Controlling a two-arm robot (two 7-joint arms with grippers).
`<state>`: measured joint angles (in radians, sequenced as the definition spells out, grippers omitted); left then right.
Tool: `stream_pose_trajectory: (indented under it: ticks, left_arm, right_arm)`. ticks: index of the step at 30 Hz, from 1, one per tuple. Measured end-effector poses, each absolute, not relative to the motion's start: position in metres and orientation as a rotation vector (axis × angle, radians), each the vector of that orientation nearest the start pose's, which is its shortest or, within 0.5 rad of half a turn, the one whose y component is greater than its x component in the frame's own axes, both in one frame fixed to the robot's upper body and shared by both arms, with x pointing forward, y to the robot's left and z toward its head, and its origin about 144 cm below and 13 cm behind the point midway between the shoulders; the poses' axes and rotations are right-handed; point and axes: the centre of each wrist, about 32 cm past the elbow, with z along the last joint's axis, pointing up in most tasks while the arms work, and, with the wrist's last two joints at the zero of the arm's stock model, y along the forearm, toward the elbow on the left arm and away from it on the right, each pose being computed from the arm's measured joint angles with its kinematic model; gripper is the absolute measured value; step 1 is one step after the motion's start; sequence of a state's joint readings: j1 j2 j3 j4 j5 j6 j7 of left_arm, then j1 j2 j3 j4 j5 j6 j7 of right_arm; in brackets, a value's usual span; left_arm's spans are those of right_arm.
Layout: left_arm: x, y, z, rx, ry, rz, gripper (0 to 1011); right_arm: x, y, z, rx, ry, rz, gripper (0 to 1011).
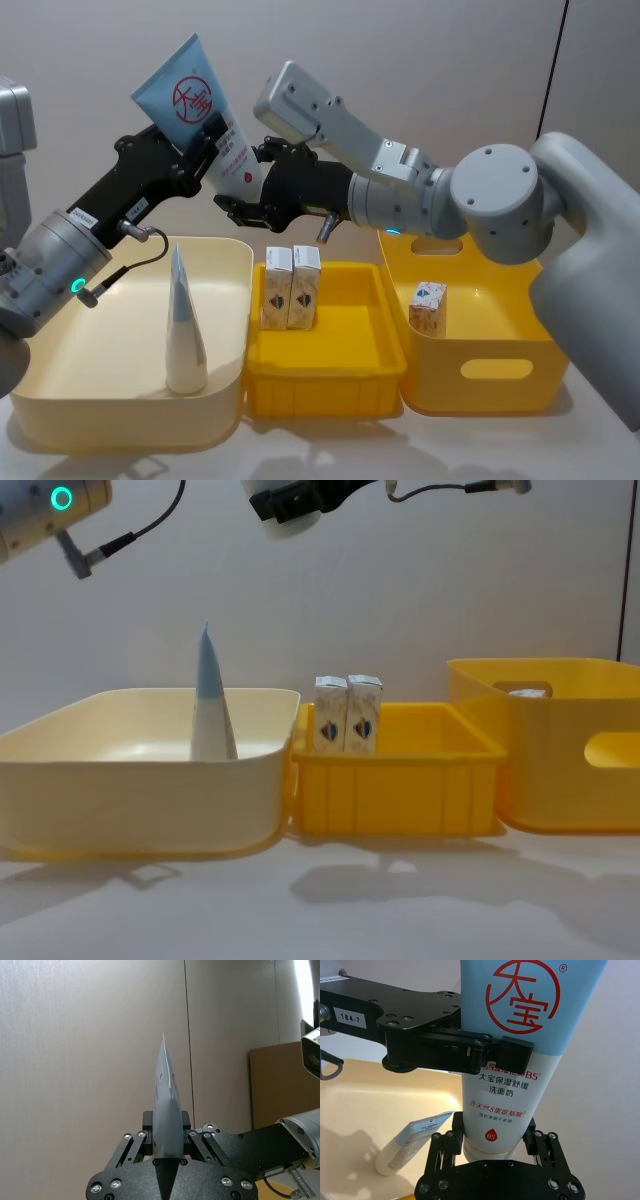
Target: Bimanual collaborative sorting of washing and personal care products
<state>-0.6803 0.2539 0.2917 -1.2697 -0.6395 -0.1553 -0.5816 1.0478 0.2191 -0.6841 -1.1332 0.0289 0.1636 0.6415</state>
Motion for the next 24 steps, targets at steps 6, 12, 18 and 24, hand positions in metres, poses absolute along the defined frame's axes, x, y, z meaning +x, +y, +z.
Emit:
stream_pose_trajectory:
  ticks: [6, 12, 18, 24]
  left_arm:
    - [0.6162, 0.2397, 1.3171, -0.470, -0.246, 0.752, 295]
    - [0.6163, 0.2396, 1.3169, -0.470, -0.246, 0.752, 295]
    - [0.6163, 0.2395, 1.3167, -0.470, -0.245, 0.752, 295]
    - [0.6163, 0.2395, 1.3166, -0.470, -0.245, 0.753, 295]
  right_arm:
    - [0.6476, -0.1398, 1.4067, -0.401, -0.591, -0.572, 662]
    - [0.6477, -0.1396, 1.4070, -0.399, -0.590, -0.573, 662]
    - [0.6479, -0.1396, 1.4071, -0.399, -0.590, -0.574, 661]
    - [0.6479, -0.1394, 1.4072, -0.398, -0.590, -0.574, 661]
